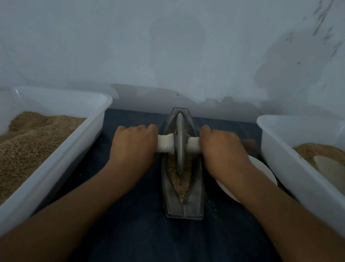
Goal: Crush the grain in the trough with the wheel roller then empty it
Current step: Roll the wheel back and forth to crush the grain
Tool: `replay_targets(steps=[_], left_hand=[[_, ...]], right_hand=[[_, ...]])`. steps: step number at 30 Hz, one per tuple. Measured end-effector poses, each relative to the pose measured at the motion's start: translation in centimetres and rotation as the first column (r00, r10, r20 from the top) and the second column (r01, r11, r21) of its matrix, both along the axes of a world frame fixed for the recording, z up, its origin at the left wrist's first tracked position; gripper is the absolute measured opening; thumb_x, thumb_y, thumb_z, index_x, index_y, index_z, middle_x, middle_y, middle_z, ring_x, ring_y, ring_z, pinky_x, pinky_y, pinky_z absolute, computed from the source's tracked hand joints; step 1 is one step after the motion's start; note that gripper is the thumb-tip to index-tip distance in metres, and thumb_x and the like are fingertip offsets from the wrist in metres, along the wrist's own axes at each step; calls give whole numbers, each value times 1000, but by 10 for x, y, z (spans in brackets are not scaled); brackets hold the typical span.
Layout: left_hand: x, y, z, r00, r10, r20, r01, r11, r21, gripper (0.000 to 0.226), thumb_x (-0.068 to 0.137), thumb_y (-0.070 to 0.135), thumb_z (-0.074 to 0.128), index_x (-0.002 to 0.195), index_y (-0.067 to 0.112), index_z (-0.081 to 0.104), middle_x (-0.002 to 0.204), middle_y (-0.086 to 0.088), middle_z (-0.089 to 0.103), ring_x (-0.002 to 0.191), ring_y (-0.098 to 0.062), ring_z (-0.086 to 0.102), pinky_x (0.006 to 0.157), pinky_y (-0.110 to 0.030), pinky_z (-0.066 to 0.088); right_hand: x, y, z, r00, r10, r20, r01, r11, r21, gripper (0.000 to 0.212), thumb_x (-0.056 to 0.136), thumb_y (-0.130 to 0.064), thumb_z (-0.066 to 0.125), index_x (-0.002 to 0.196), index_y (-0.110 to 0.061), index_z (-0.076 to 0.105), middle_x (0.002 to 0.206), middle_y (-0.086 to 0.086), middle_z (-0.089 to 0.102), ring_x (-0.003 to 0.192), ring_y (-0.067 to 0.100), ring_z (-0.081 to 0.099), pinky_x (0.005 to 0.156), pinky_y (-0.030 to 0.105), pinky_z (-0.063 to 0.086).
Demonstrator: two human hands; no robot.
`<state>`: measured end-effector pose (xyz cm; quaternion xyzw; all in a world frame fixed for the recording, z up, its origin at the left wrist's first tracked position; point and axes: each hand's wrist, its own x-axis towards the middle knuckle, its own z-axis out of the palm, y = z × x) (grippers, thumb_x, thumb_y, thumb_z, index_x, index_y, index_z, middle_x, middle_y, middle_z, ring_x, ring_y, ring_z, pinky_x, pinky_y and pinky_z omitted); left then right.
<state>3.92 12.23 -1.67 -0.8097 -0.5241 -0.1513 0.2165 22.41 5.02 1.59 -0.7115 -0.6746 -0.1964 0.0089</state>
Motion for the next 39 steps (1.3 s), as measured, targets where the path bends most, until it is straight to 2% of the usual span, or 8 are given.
replay_targets(steps=[4, 10, 13, 16, 19, 26, 36, 39], left_hand=[[6, 21, -2, 1000, -12, 27, 13, 998, -54, 13, 87, 29, 61, 94, 23, 51, 89, 4, 63, 75, -17, 59, 63, -30, 30], [20, 47, 10, 1000, 25, 6, -24, 993, -117, 7, 89, 23, 60, 95, 23, 57, 84, 3, 60, 71, -18, 53, 64, -31, 33], [30, 50, 18, 1000, 16, -14, -17, 998, -60, 5, 91, 21, 60, 96, 22, 62, 89, 0, 66, 79, -21, 63, 68, -32, 36], [41, 48, 26, 1000, -12, -28, 14, 998, 58, 6, 93, 17, 56, 91, 21, 60, 83, 0, 65, 70, -21, 58, 73, -33, 39], [41, 47, 29, 999, -35, -22, 36, 997, 72, 8, 93, 16, 55, 87, 22, 53, 81, 1, 61, 66, -19, 46, 74, -33, 33], [21, 24, 14, 998, -49, 28, 47, 998, 48, 25, 88, 16, 61, 87, 22, 36, 86, 0, 61, 77, -20, 58, 72, -31, 26], [3, -31, 18, 1000, -8, -27, 8, 1000, -18, 33, 85, 25, 66, 109, 19, 44, 104, -3, 60, 94, -23, 59, 75, -35, 28], [3, -42, 21, 998, 7, -58, -8, 1000, -12, 37, 85, 26, 66, 113, 18, 44, 108, -5, 59, 98, -24, 58, 77, -36, 30]], right_hand=[[8, 30, 4, 999, 20, 30, -19, 1000, -18, 31, 85, -8, 62, 112, -7, 47, 104, 13, 65, 93, 33, 64, 69, 35, 34], [20, 69, 9, 1000, -2, -2, 2, 996, -88, 33, 87, -11, 68, 117, -7, 57, 115, 15, 63, 103, 31, 62, 72, 31, 37], [29, 82, 13, 999, -30, -21, 25, 983, -184, 45, 84, -24, 75, 124, -11, 57, 120, 13, 62, 108, 29, 61, 74, 30, 39], [37, 85, 10, 995, -51, -80, 32, 975, -221, 51, 84, -33, 75, 128, -16, 58, 122, 10, 64, 108, 28, 62, 78, 31, 46], [36, 80, 5, 994, -63, -90, 46, 983, -180, 44, 87, -33, 71, 125, -15, 61, 121, 10, 65, 108, 28, 63, 81, 30, 46], [22, 42, -4, 998, -31, -54, 29, 999, -43, 31, 87, -16, 67, 113, -9, 51, 110, 12, 64, 99, 30, 62, 69, 32, 33], [-1, -25, -7, 999, 33, -23, -33, 999, 7, 21, 93, -10, 48, 114, -11, 46, 110, 9, 61, 98, 27, 60, 72, 33, 30], [-4, -42, -9, 995, 76, -65, -72, 996, 59, 17, 86, 0, 56, 102, -3, 55, 94, 17, 63, 83, 34, 61, 69, 36, 32]])
